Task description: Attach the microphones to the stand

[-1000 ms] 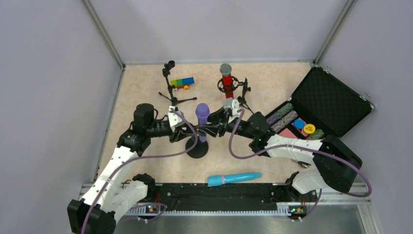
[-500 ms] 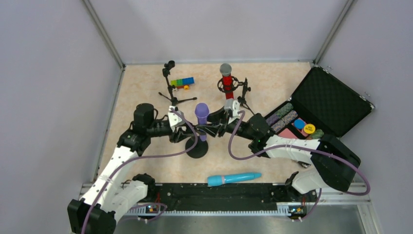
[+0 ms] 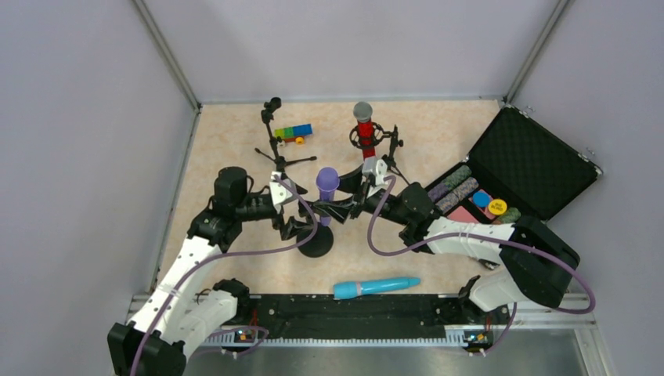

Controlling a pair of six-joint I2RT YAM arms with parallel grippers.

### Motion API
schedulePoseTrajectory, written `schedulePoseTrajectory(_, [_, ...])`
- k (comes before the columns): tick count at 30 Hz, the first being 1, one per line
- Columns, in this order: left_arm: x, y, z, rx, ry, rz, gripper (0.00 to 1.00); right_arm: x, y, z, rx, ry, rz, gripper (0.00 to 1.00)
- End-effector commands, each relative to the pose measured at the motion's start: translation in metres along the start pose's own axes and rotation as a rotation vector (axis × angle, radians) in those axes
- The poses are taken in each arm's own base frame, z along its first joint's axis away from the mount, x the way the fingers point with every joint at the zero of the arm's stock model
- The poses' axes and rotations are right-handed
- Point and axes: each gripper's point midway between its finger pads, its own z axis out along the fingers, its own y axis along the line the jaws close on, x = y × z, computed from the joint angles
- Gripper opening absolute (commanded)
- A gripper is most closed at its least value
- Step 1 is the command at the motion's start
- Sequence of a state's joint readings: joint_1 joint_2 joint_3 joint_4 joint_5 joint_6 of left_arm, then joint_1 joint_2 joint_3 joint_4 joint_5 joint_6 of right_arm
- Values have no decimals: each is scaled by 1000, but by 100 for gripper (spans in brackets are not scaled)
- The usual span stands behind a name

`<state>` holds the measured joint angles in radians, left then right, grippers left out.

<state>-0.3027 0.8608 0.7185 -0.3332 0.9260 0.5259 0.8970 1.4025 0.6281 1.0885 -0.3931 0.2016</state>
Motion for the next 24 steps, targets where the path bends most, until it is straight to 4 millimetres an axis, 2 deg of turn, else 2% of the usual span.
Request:
schedulePoseTrajectory(1, [-12, 2, -2, -13, -31, 55, 99, -21, 8, 6, -24, -78, -17, 63])
schedulePoseTrajectory(6, [-15, 5, -5, -41, -33, 73, 99, -23, 9, 4, -23, -85, -16, 76])
schedulePoseTrajectory(10, [-30, 8, -9, -70, -70, 90, 99, -23, 8, 1, -15, -89, -12, 84])
schedulePoseTrajectory(15, [-50, 19, -17, -173, -134, 69, 99, -24, 9, -4, -5, -93, -1, 85])
schedulePoseTrajectory(19, [-53, 24, -25, -261, -167, 20, 99, -26, 10, -8, 2, -102, 5, 86])
schedulePoseTrajectory(24, [-52, 18, -33, -316, -207, -53, 99, -27, 11, -10, 3, -105, 6, 86])
